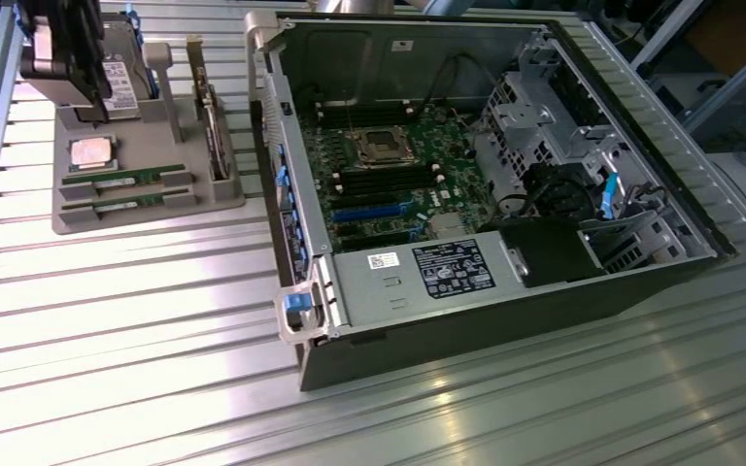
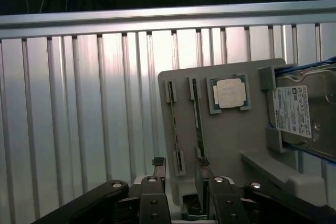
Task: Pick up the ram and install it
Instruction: 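Pick up the ram and move it above insertion slot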
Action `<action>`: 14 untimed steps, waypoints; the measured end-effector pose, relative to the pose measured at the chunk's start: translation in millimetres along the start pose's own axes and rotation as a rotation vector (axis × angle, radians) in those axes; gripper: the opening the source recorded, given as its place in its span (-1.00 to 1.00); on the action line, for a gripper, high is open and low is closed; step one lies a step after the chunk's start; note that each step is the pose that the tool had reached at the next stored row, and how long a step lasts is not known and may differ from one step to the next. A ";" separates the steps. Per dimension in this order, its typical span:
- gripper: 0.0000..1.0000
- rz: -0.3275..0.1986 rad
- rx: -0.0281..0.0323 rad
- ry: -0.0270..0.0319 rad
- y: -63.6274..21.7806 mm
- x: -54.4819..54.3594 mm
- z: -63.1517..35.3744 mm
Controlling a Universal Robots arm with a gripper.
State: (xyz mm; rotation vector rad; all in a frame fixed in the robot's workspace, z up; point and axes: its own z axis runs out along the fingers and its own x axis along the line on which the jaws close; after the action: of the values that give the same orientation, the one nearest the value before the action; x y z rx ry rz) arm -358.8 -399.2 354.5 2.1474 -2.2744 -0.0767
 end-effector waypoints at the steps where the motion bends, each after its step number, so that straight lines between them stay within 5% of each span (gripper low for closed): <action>1: -0.28 -0.002 0.0000 0.0001 0.0 0.0 0.6; 14: -0.28 -0.043 -0.0011 0.0019 -0.2 0.1 5.7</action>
State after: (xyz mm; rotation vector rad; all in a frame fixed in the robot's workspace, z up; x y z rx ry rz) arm -358.8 -399.2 348.8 2.1947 -2.2273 -0.0763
